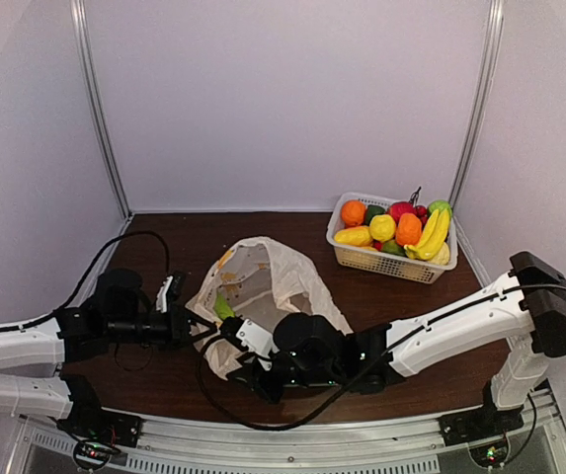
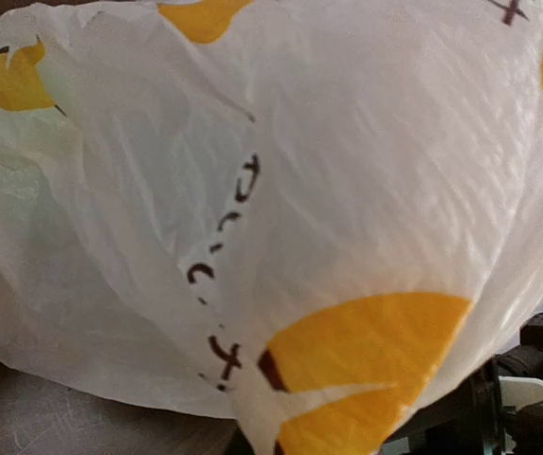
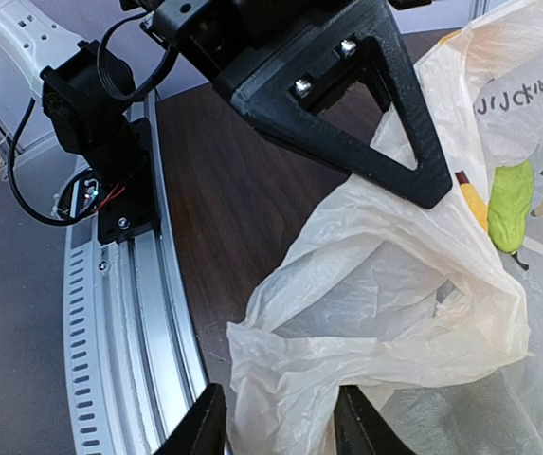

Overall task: Untie the knot of the plastic bag and take out the fruit
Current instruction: Adjust the bag opening for the takeout bag.

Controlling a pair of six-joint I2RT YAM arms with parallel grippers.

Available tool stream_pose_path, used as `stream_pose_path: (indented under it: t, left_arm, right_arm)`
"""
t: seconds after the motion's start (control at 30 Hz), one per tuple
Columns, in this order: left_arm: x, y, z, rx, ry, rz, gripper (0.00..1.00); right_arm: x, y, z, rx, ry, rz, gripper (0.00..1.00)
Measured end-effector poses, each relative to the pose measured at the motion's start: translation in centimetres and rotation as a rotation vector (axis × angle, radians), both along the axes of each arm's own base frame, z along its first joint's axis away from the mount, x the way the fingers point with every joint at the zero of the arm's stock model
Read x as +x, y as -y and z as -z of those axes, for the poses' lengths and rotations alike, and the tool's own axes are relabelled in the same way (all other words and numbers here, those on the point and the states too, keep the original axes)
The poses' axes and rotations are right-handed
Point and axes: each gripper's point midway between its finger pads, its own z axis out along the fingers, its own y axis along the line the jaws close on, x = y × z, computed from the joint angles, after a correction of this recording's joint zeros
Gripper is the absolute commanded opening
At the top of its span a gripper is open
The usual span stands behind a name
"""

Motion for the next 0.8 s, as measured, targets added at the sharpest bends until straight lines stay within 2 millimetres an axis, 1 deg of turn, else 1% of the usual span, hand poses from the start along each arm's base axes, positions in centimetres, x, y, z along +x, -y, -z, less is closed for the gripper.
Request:
stream_pose_path:
  t: [0.03,0.1,0.2,0.3,0.4,0.53,0.63,0.73,0.8]
  left_arm:
    - [0.1,-0.1,0.1,0.007,0.005,-0.003,0.0]
    - [0.1,-0.5,0.4,0.033,0.011,-0.011,0.0]
    - [0.0,-0.9,0.6,0.058,0.016,-0.015,0.0]
    - [-0.2,-1.2,0.8,0.08,0.023,-0.011,0.0]
    - [-0.2,-1.5,1.2,0.105,0.024,-0.012,0.0]
    - [-0.3,-1.8,1.5,0.129,0.024,-0.012,0.0]
    - [-0.3,-1.8,1.3,0.134,0.031,-0.01,0.0]
    - [-0.2,-1.8,1.2,0.137,0.037,-0.007,0.0]
    - [-0.2,-1.9,1.3,0.141,0.039,-0.007,0.0]
  right_arm:
    - [0.0,0.0,0.0,-0.001,-0.001,-0.001,0.52]
    - [0.2,0.2,0.1,-0.008,-0.002,0.001,0.56]
    - [0.6,0.5,0.2,-0.031,-0.006,0.004,0.56]
    - [1.9,0.7,-0.3,-0.05,0.001,0.018,0.56]
    - [3.3,1.2,-1.6,-0.054,0.016,0.033,0.57]
    - [5.1,1.8,-4.8,-0.012,0.051,0.054,0.55]
    - [6.5,1.8,-6.7,0.019,0.074,0.07,0.54]
    - [7.3,1.8,-7.7,0.031,0.08,0.076,0.54]
    - [7.7,1.8,-8.2,0.039,0.084,0.076,0.52]
